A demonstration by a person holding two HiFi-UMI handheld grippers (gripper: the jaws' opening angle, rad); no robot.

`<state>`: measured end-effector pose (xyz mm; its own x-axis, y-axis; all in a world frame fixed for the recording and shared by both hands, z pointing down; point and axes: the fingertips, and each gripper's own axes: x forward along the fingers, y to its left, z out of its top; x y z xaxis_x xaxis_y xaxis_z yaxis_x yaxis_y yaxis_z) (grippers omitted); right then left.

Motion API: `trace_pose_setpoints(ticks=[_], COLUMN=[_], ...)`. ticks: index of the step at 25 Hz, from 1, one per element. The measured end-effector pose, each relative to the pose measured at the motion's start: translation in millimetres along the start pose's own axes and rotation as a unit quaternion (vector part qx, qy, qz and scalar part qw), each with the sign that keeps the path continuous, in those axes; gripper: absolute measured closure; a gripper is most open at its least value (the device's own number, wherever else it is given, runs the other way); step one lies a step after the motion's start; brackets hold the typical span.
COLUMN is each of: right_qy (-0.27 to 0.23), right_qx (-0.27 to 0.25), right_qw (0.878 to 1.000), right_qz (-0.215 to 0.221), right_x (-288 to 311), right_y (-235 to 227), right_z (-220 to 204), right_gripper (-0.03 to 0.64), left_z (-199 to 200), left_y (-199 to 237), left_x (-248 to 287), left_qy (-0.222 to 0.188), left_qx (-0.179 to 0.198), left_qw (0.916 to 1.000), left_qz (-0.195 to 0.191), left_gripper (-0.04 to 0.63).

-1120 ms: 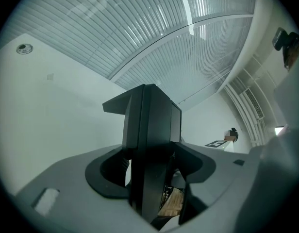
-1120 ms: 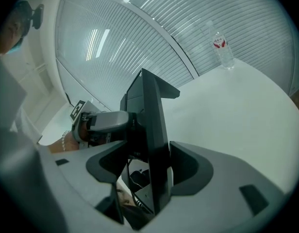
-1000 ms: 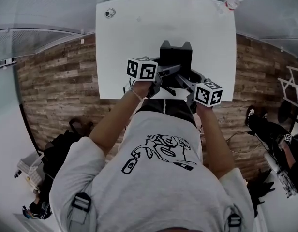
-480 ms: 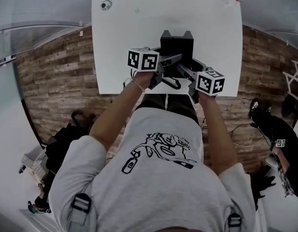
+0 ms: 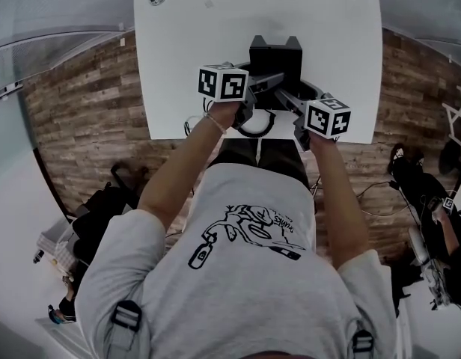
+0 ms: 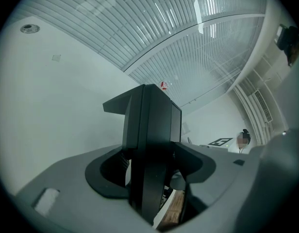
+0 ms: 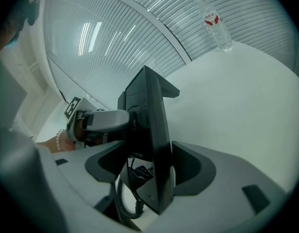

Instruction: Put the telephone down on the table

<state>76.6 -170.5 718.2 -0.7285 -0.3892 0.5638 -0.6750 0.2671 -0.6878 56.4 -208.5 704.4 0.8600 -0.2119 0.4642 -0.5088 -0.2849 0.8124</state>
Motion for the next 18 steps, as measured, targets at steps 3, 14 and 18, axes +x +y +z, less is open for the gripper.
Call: trace_pose_setpoints(ticks=[3,14,18], right_qy=[0.003,0.014,0.015], right_qx=[0.002,0.002,0.007], right_qw=[1.000,1.000,1.000], right_qz=[-0.001,-0.004,-0.006], right_x=[3,11,13], right_y=[-3,-12,-16], right_z=[-3,-17,-20], right_gripper=[0.364,0.359,0.359], left_z=[-2,-16,-18], left_y=[4,17,21], left_x=[3,8,11], left_qy=[0.000,0.004,0.005], left_qx=[-0.002,-0.013,-0.017], left_qw=[1.0000,0.9998,0.9998], left_qz=[0.001,0.013,0.012], left_gripper=[0.301,0.301,0.301])
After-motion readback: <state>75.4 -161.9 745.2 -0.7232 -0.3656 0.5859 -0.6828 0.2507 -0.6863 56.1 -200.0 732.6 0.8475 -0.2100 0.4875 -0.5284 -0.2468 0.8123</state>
